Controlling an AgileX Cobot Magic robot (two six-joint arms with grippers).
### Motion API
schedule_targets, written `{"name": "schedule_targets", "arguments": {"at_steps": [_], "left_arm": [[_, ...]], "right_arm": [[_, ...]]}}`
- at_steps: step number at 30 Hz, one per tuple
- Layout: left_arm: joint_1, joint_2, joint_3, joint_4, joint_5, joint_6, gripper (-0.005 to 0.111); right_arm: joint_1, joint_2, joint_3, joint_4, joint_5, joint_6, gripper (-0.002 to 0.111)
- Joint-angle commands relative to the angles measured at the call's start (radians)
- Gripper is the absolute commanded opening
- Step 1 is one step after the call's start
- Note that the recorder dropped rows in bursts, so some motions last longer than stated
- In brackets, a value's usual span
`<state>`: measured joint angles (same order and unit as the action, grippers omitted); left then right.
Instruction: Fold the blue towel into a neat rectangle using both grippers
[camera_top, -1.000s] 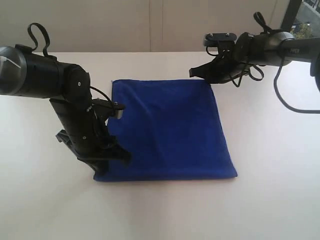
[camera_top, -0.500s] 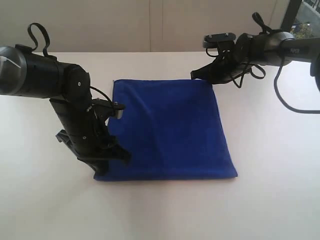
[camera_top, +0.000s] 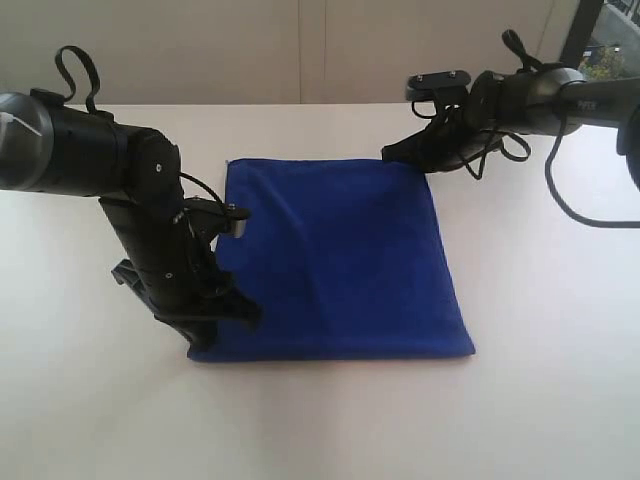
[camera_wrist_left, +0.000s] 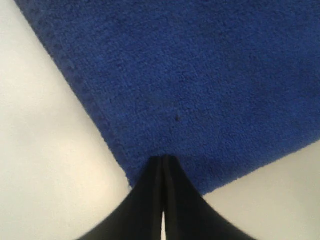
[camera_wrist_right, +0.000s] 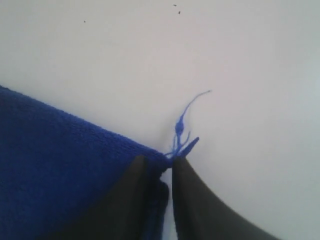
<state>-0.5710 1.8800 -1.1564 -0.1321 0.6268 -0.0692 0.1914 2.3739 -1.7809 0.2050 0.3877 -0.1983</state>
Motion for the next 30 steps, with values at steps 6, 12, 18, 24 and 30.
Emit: {"name": "schedule_targets", "arguments": {"at_steps": [6, 12, 18, 24, 30], "left_arm": [[0.000, -0.012, 0.009, -0.008, 0.021, -0.009, 0.000], [0.000, -0.012, 0.009, -0.008, 0.021, -0.009, 0.000], [0.000, -0.012, 0.009, -0.008, 0.021, -0.009, 0.000], [0.000, -0.012, 0.009, -0.008, 0.021, -0.009, 0.000], [0.000, -0.012, 0.009, -0.008, 0.019, -0.009, 0.000]], "right_arm": [[-0.004, -0.049, -0.004, -0.004, -0.010, -0.008, 0.032], [0.014, -0.102, -0.004, 0.051, 0.054, -0.015, 0.023], [0.047, -0.068, -0.004, 0.082, 0.062, -0.041, 0.000], [0.033, -0.048, -0.004, 0.042, 0.149, -0.041, 0.000], [0.017, -0.044, -0.002, -0.005, 0.199, -0.041, 0.000]]}}
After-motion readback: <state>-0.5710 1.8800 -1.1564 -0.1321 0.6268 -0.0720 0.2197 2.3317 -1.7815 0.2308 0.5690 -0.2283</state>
